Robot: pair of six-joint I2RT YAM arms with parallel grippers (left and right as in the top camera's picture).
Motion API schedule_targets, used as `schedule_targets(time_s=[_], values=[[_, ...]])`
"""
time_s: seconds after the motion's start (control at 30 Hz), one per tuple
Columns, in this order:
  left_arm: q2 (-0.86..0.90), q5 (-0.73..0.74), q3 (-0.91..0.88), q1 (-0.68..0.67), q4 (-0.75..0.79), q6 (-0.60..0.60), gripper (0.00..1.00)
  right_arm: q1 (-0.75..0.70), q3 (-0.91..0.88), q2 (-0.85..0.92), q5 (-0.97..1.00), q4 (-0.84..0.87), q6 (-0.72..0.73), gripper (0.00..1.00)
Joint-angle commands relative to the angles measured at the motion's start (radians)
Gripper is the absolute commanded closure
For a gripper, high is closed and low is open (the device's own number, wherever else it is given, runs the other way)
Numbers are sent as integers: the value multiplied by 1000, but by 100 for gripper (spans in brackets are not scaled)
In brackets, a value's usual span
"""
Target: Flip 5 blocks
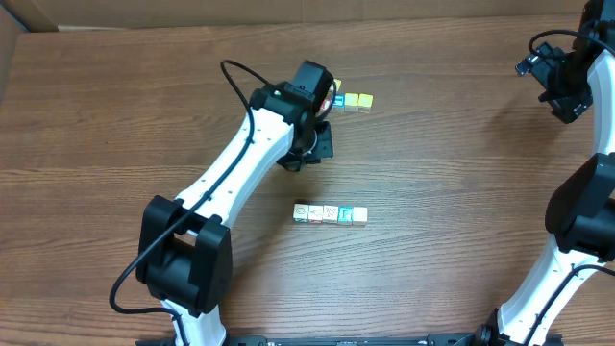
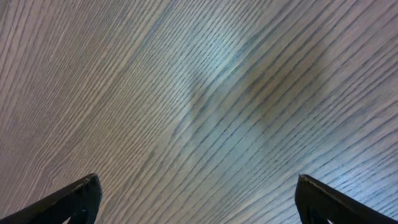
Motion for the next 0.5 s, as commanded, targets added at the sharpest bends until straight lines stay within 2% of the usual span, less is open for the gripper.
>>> schedule_targets(time_s=[0.0, 0.2, 0.47], values=[[-21, -27, 21, 33, -14, 16, 96, -3, 11, -27, 2, 1, -6, 0], [-21, -50, 21, 68, -40, 16, 96, -3, 11, -27, 2, 1, -6, 0], [-21, -192, 21, 116, -79, 16, 96, -3, 11, -27, 2, 1, -6, 0]])
